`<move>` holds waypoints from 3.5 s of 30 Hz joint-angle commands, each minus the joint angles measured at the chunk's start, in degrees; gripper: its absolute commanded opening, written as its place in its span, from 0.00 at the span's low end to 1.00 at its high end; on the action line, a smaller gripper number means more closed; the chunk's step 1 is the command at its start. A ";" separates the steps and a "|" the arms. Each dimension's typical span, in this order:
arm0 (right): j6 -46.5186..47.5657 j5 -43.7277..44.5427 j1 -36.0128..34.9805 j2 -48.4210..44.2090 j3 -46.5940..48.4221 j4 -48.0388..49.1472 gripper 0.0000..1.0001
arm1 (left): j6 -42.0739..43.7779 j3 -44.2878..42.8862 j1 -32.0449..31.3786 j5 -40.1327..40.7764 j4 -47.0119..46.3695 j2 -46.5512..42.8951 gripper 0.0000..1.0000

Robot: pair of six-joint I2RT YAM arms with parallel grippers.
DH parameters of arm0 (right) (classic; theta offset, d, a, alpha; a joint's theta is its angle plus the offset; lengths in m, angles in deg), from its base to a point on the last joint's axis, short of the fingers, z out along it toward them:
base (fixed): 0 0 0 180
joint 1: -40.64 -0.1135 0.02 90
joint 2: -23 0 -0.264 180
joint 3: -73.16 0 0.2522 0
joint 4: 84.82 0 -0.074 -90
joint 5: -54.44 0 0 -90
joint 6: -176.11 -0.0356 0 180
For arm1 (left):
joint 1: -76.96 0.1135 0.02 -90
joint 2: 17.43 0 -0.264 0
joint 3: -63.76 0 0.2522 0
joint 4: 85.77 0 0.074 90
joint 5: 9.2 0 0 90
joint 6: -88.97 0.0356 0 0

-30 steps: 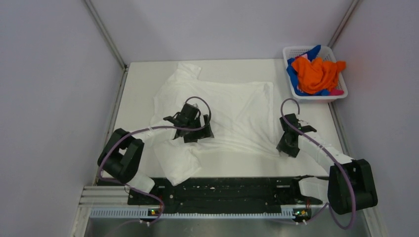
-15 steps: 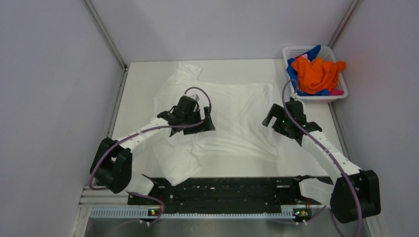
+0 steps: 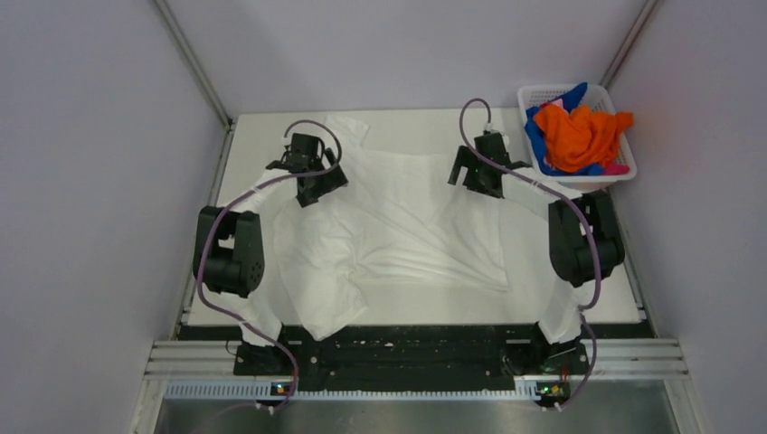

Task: Fold and stack the t-shirts
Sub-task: Flatten out the tshirt, then grab the side of the flattened tshirt closest away from the robot with both arms

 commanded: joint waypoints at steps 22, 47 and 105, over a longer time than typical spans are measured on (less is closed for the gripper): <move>3.61 -4.39 10.11 31.05 29.69 -3.96 0.99 | -0.07 -36.33 8.77 0.28 8.76 34.86 0.99; -0.64 2.19 5.69 -3.61 0.62 -0.33 0.99 | 0.21 -4.08 1.65 -2.28 6.86 -5.85 0.99; -19.31 6.21 7.44 -49.37 -42.34 -4.56 0.85 | -11.67 35.13 -20.27 2.13 25.75 -27.79 0.00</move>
